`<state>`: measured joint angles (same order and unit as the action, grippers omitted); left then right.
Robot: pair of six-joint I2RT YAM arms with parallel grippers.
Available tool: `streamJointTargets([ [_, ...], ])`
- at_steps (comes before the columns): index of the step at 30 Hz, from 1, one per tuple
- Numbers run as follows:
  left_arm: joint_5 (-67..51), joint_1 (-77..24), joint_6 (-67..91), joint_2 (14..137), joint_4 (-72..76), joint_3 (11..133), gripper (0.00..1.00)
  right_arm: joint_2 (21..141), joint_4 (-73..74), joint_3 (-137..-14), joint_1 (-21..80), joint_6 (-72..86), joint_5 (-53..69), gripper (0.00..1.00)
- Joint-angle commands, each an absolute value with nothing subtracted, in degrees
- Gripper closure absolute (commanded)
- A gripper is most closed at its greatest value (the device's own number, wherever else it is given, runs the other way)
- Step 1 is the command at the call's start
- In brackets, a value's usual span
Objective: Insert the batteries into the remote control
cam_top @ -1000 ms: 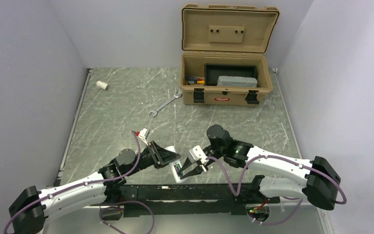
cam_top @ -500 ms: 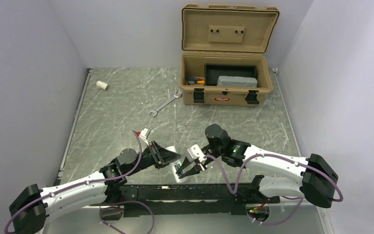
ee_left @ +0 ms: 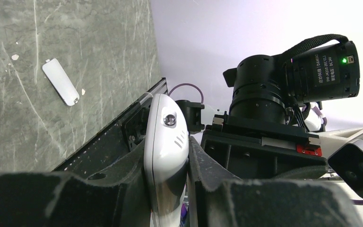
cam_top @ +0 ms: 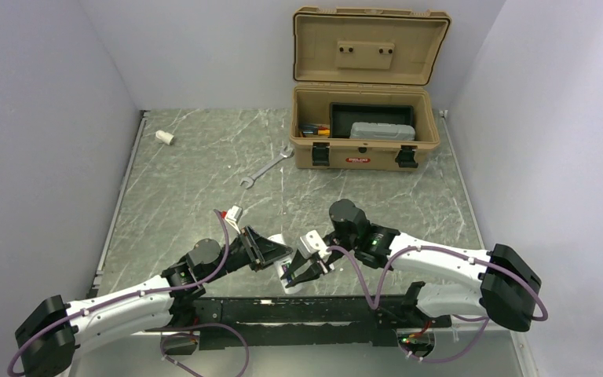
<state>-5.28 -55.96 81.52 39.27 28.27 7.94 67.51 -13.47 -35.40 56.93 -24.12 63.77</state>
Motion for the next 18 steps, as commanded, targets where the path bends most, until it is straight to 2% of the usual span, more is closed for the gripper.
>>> streamJointTargets([
  [1,-6.76,-56.25,82.79,38.87,35.24,10.94,1.0,68.43,-16.07,-35.13,56.65,-24.57,64.63,0.74],
  [18,-7.99,-56.26,83.23,37.44,35.83,10.85,1.0,70.29,-16.59,-35.06,55.7,-26.35,64.07,0.74],
])
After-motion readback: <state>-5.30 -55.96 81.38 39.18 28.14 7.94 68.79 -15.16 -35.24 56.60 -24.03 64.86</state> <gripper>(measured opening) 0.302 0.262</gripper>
